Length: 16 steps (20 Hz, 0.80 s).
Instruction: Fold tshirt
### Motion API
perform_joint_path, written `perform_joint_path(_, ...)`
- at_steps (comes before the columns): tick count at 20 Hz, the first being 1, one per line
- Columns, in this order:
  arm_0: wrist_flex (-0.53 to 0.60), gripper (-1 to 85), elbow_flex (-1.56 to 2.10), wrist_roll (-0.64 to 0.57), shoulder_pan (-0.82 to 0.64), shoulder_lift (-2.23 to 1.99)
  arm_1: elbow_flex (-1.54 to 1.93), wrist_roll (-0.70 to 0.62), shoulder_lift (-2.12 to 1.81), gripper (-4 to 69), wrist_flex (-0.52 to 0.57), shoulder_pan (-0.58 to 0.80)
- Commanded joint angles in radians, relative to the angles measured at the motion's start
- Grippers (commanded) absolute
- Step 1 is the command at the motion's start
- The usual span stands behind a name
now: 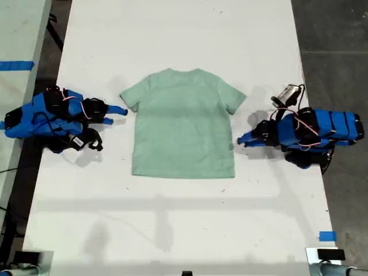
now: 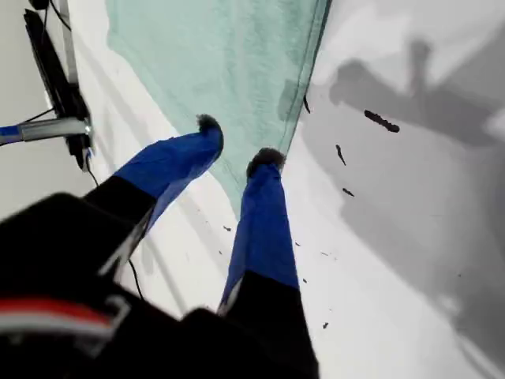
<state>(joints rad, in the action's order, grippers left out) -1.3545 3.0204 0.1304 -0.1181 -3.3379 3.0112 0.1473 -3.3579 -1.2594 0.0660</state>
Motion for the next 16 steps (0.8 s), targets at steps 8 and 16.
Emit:
perform_joint_path(8, 0.144, 0.1, -0.040, -0.051, 0.041, 0.008, -0.121, -0.035, 0.009, 3.5, -0.063, 0.018)
perform_joint_path(16, -0.114, 0.0, -0.715, -0.253, -0.215, 0.706, -0.597, -0.333, 0.534, 4.4, -0.129, 0.313)
